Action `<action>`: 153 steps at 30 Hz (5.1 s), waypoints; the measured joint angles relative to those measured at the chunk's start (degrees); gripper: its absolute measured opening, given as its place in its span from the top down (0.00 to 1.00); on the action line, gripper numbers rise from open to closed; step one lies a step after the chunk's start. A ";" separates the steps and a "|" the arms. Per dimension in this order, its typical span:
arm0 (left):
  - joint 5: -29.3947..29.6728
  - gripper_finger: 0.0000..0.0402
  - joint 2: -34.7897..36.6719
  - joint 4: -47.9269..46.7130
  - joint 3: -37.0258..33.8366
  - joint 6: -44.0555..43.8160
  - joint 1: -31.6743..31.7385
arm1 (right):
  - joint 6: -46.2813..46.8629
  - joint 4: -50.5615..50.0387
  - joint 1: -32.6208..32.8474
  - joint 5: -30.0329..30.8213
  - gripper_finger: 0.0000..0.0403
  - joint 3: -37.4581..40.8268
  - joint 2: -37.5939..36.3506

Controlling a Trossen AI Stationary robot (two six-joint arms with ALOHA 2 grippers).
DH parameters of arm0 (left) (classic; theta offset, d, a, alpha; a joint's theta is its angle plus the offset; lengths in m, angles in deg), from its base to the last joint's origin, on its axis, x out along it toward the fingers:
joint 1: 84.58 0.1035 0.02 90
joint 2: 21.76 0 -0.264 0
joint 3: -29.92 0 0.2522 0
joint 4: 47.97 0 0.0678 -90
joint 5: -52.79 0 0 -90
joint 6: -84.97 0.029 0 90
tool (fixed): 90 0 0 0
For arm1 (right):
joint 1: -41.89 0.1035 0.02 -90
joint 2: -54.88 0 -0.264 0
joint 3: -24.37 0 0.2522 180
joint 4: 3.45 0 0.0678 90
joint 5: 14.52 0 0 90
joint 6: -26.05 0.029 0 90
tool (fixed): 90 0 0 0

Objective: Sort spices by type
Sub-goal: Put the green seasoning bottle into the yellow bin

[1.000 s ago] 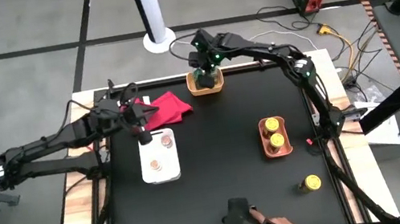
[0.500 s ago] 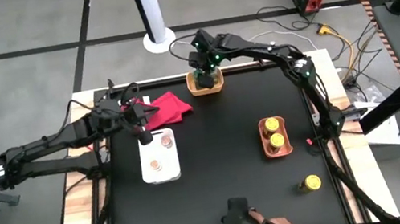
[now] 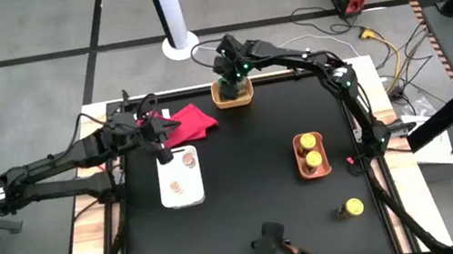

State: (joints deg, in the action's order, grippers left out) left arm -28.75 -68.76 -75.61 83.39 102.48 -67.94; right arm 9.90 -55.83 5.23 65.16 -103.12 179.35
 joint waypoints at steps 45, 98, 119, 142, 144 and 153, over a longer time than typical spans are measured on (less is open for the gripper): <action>0.00 1.00 -0.01 0.16 0.00 -0.54 0.00 | 9.05 -1.81 0.11 16.35 0.69 -4.25 -0.70; -0.02 1.00 -0.02 0.36 -0.09 -0.45 0.02 | 5.67 -3.21 7.54 7.77 0.98 -2.85 -0.47; -0.01 1.00 -0.02 0.45 -0.11 -0.66 0.02 | 4.35 -1.58 6.56 7.24 0.98 -2.30 -0.57; 0.00 1.00 -0.02 0.22 -0.11 -1.13 0.02 | 3.49 -0.59 4.96 11.16 0.98 -3.84 -1.16; -0.02 1.00 -0.02 -0.24 -0.11 -1.13 0.02 | -0.04 -5.02 4.96 7.71 0.98 -4.83 -1.82; 0.00 1.00 -0.02 -0.25 -0.11 -1.13 0.02 | -3.54 -10.72 5.27 -0.15 0.98 -1.22 -2.38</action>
State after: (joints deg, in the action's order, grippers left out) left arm -28.75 -68.78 -75.87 83.28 101.35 -67.92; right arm 6.37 -66.55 10.50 65.01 -104.34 176.96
